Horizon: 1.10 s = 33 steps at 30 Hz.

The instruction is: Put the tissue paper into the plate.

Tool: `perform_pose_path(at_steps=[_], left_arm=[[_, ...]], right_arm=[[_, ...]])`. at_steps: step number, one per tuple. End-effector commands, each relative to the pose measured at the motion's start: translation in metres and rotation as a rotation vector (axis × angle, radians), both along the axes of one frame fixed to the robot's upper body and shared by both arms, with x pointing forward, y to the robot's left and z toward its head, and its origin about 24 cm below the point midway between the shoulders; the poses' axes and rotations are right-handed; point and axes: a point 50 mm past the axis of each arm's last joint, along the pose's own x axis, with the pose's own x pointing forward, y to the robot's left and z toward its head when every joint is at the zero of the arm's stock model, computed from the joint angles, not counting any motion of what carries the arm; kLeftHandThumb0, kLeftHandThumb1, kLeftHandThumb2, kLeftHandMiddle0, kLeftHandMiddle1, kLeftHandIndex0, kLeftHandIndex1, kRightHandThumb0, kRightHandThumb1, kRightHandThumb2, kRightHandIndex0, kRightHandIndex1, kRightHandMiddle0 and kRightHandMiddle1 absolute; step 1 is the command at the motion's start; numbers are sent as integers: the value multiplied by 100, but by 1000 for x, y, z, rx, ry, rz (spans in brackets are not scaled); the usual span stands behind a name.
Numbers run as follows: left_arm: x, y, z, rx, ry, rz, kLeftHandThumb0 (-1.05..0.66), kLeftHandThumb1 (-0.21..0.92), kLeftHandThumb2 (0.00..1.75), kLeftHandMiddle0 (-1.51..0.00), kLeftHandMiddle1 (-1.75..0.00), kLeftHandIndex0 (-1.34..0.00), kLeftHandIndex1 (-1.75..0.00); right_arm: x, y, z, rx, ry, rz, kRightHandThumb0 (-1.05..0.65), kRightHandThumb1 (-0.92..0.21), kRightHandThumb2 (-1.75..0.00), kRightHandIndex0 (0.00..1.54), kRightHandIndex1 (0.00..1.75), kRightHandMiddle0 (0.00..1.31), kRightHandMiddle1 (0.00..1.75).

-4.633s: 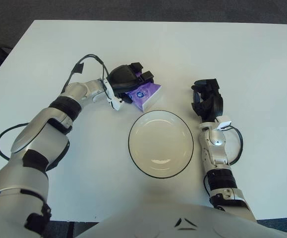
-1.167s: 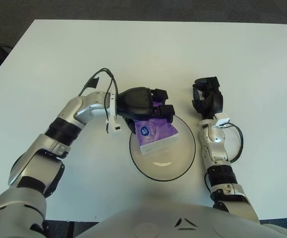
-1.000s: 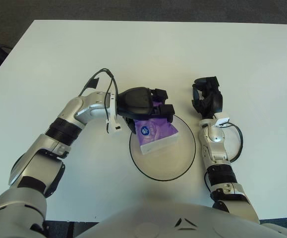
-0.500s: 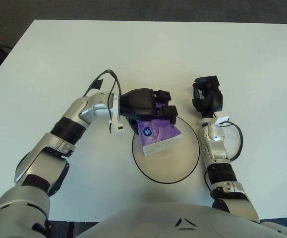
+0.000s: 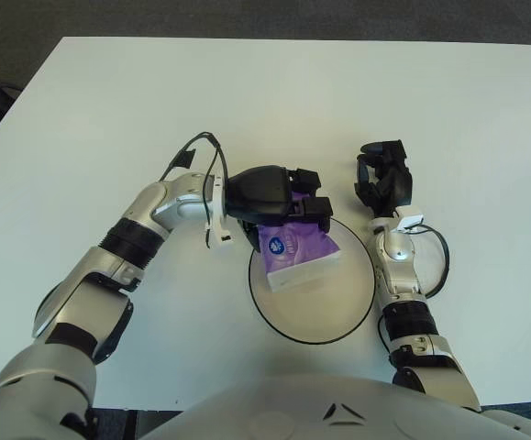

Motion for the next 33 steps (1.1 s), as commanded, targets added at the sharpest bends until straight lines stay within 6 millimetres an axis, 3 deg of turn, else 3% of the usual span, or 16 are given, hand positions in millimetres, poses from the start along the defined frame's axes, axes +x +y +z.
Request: perform_pose_path(at_steps=[1,9,13,16,29,33], left_arm=[[-5,2,-10,23,66,-6,0,23,144,-69,-174,-44,-175],[-17,3,11,71,154,-1,-1,-1,168,-86,-175,-63,-171],[-19,3,11,71,194,27,-31,36,125,-103,-175,-52,-174],[-22,3,12,40,181,44,-39,45,114,-107,-175,-49,-174],[-21,0,23,76,21,87,-43,49,110,-108,-175,-48,-175],[-22,1,25,57,2,82,-43,49,110,-108,-175,-48,-175]], right_arm=[[-20,-5,-51,-4,258,-26,-1,-77,-61,48,153,24,155],[-20,-5,-52,-6,268,-26,-1,-77,-61,48,151,24,157],[-20,-4,-53,-8,265,-23,-1,-78,-59,47,150,24,157],[-20,-4,-53,-9,265,-21,-1,-79,-58,47,150,23,157],[-21,-3,-53,-21,261,-9,-1,-77,-60,49,152,26,153],[-21,-3,-53,-25,260,-11,-1,-72,-69,50,155,27,153]])
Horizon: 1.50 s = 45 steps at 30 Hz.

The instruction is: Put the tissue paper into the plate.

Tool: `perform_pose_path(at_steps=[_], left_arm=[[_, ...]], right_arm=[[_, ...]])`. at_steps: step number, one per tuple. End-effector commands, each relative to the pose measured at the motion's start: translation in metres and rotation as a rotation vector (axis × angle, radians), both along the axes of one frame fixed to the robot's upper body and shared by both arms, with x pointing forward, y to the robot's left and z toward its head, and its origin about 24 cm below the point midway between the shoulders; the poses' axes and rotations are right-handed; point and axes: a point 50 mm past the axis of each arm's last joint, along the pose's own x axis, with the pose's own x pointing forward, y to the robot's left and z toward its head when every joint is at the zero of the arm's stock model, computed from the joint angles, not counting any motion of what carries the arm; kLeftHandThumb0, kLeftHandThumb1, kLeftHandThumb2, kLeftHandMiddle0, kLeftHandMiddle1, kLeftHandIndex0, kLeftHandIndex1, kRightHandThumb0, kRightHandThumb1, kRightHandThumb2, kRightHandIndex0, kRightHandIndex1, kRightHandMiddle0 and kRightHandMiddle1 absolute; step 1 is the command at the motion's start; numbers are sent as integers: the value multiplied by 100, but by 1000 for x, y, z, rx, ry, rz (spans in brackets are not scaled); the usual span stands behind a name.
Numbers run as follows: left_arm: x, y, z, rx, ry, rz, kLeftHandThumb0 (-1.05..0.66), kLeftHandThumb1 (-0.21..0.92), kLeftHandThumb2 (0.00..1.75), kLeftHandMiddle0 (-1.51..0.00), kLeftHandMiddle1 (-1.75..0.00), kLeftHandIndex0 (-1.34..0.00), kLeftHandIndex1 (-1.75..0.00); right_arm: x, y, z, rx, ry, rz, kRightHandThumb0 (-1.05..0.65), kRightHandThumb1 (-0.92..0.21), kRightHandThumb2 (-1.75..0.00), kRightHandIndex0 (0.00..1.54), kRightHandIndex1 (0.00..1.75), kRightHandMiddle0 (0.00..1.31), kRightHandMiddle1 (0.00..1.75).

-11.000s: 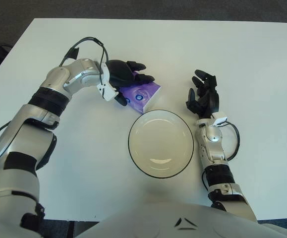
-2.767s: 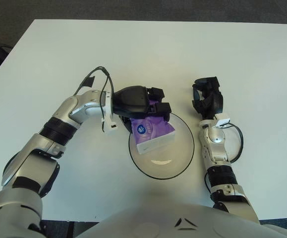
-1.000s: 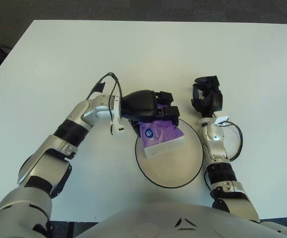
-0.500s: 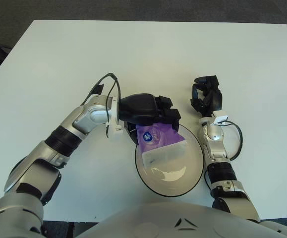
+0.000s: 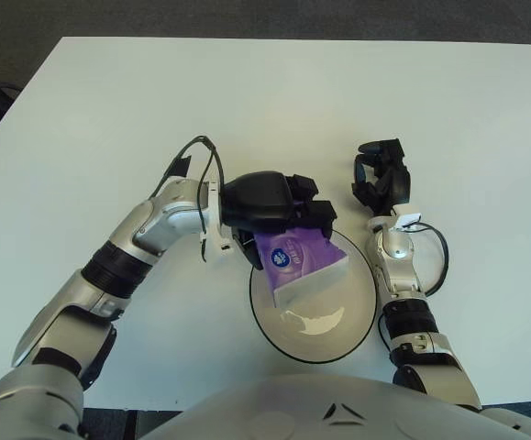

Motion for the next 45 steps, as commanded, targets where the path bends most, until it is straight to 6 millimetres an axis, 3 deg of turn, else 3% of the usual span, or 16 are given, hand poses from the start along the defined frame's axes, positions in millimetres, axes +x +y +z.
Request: perform_pose_path(at_steps=[1,30,45], left_arm=[[-3,0,6,-34,-39,-20,-43,49,110,-109,-175,-48,-175],[-3,2,3,-95,-51,-67,-43,47,113,-114,-175,-50,-175],[-9,0,-1,-48,60,-66,-43,47,112,-113,-175,-50,-175]], right_arm=[[-23,-5,-53,-2,258,-20,-1,-71,-70,50,156,27,153],[-21,-3,-53,6,258,-18,-1,-75,-66,48,154,24,157],[-21,-3,-53,12,261,-25,-1,-75,-65,47,153,24,157]])
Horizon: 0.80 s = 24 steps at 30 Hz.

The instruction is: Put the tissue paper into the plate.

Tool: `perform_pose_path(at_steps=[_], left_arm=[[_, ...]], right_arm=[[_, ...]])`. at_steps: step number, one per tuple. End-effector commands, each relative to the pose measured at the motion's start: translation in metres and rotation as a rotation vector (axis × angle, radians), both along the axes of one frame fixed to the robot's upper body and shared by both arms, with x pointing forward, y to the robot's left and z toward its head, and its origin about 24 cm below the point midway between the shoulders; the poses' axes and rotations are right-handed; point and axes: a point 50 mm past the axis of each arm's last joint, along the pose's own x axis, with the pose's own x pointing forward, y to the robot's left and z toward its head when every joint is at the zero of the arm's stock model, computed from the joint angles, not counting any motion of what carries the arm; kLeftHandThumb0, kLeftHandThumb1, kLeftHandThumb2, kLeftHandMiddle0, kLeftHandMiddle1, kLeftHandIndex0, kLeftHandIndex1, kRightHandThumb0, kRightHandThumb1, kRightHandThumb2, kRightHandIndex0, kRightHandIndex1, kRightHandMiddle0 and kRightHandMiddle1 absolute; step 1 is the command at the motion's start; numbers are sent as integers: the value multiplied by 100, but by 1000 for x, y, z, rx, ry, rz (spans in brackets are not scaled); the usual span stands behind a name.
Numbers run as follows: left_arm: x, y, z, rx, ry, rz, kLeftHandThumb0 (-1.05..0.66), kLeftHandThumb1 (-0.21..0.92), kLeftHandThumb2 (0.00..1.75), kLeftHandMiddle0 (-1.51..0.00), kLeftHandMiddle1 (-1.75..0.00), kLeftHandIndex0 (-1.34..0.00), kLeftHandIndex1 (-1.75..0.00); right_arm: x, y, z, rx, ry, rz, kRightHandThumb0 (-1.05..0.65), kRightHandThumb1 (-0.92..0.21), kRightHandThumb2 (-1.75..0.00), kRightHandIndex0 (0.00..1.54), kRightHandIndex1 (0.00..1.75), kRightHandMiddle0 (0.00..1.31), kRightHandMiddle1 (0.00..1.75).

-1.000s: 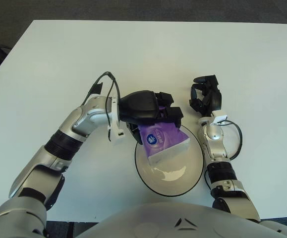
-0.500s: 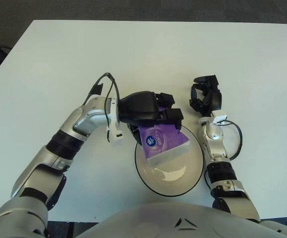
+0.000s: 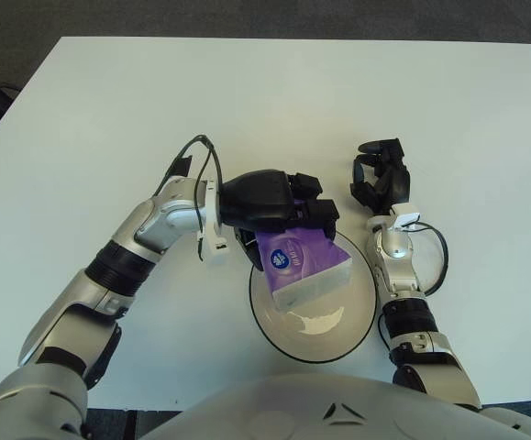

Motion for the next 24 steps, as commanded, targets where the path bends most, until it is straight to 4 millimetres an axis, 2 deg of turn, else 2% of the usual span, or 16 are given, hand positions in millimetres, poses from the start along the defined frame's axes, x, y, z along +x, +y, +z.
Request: perform_pose_path(at_steps=[1,6,13,21,23,24], left_arm=[[-5,0,-3,18,10,-13,-43,47,112,-113,-175,-50,-175],[-5,-1,-2,48,-19,-22,-43,49,110,-112,-175,-48,-175],[-8,-2,-6,-96,-110,-60,-42,53,104,-100,-175,-45,-175],[-9,-1,-8,-231,-210,-99,-40,62,92,-64,-175,-38,-175],[-8,-2,-10,-245,-215,-109,-21,58,98,-51,-175,-37,-172],[-8,-2,-11,-249,-217,-115,-17,64,91,-44,-174,-33,-172]], right_arm=[[-22,-4,-53,15,261,-23,-1,-75,-64,47,153,24,157],[-21,-5,-54,14,264,-30,-1,-75,-64,47,153,25,157],[-22,-5,-55,19,274,-32,-1,-76,-64,48,151,24,158],[-21,-5,-54,3,272,-37,-1,-76,-63,48,150,24,159],[-21,-5,-54,-1,272,-36,-1,-76,-63,48,149,23,159],[-21,-5,-54,-2,272,-35,-1,-76,-63,49,149,23,159]])
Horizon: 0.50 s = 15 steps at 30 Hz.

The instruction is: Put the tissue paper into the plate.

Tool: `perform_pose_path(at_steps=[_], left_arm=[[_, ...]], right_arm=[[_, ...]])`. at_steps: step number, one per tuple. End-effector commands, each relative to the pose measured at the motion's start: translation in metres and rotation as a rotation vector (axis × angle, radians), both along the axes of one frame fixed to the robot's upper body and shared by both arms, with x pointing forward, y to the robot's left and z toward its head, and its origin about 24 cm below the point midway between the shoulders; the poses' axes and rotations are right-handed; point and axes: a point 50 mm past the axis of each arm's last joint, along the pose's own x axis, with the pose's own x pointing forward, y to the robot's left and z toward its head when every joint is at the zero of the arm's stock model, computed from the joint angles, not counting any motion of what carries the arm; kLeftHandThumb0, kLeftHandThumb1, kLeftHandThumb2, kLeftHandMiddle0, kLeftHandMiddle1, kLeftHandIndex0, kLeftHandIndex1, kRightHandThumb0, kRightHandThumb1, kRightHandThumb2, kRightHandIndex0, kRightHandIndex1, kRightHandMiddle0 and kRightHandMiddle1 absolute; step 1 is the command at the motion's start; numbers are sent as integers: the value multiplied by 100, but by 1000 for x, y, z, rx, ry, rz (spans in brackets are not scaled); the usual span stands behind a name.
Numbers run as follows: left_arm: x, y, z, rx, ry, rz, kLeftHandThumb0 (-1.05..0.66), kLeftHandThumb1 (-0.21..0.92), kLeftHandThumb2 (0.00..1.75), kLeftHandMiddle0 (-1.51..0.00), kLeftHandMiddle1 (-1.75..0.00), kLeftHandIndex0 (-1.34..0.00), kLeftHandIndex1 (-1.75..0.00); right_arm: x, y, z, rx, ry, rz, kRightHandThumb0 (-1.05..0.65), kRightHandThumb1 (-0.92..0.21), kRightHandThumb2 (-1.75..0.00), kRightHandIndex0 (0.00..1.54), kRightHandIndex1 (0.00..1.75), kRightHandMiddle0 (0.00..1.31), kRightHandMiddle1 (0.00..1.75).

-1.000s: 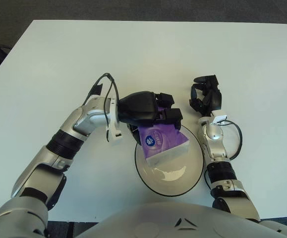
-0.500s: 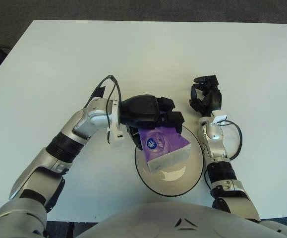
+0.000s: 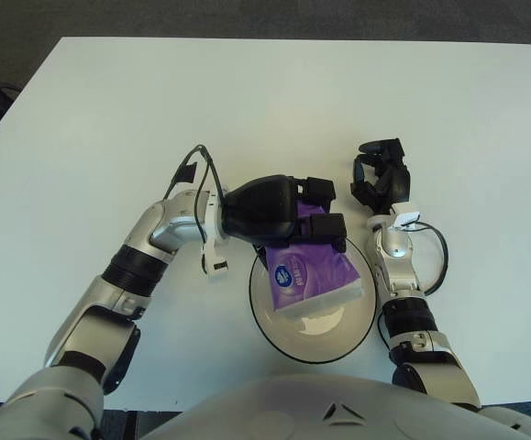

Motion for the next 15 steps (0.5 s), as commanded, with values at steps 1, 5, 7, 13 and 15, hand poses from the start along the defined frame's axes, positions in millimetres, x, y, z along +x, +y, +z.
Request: perform_pose_path(at_steps=[1,5,7,13,15], left_arm=[[2,3,-4,-13,-14,-9,-11,74,77,-33,-172,-26,-171],[14,4,-4,51,-60,-6,-41,88,74,-25,-68,-11,-124],[15,5,-4,73,-83,-7,-50,90,81,-26,-45,-6,-94],[15,8,-8,116,-140,17,-65,92,98,-27,-15,-1,-46],[15,9,-8,117,-151,28,-68,92,102,-27,-12,0,-40]], right_arm=[[-22,-4,-54,0,270,-22,-1,-76,-63,49,149,23,159],[-21,-4,-55,2,278,-23,-1,-76,-63,50,149,24,158],[-21,-4,-56,2,281,-24,-1,-76,-63,50,149,24,158],[-20,-5,-57,-10,290,-26,-1,-77,-60,51,145,25,158],[-20,-5,-57,-11,292,-26,-1,-77,-59,52,144,25,158]])
